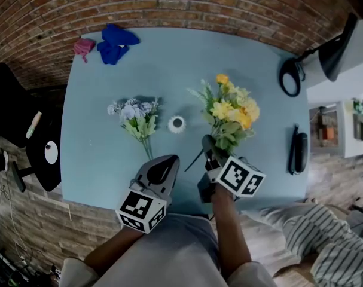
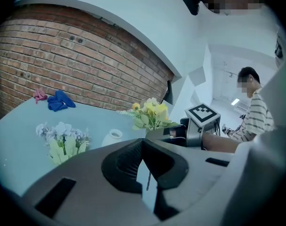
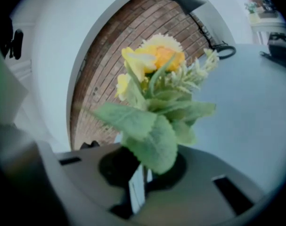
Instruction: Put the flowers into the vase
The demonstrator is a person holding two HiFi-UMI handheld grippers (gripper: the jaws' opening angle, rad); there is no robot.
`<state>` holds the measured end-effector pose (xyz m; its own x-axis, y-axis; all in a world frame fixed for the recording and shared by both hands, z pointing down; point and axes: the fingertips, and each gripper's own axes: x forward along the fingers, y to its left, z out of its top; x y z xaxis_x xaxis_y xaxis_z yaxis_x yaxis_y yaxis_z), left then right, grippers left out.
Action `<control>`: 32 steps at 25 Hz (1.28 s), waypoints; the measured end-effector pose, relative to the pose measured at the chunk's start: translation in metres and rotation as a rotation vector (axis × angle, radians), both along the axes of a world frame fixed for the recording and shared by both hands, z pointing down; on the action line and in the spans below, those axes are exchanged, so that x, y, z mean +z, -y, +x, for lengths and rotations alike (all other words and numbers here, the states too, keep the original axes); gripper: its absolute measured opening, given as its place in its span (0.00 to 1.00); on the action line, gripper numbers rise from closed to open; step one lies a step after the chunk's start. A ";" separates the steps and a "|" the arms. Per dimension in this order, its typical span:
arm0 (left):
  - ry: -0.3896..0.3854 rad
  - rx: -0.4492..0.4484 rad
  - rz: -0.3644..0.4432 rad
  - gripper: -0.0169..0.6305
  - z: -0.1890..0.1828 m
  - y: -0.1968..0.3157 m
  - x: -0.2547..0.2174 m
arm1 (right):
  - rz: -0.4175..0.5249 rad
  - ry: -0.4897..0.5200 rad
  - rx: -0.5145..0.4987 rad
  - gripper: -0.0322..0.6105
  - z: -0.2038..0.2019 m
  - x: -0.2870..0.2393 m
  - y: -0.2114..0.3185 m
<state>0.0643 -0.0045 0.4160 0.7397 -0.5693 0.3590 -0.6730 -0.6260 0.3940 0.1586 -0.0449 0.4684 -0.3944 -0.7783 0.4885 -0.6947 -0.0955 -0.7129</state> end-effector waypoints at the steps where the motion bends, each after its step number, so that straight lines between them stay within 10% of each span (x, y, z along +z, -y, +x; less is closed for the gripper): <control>1: -0.003 0.000 0.000 0.05 0.000 0.000 0.000 | 0.012 -0.007 -0.008 0.11 -0.001 -0.004 0.002; 32: -0.045 -0.024 -0.003 0.05 -0.016 0.002 -0.006 | 0.542 -0.292 -0.147 0.11 -0.049 -0.141 0.067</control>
<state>0.0482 -0.0063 0.4104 0.7416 -0.5857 0.3271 -0.6689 -0.6090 0.4262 0.1098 -0.1121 0.3274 -0.4260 -0.8933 0.1433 -0.8463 0.3375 -0.4122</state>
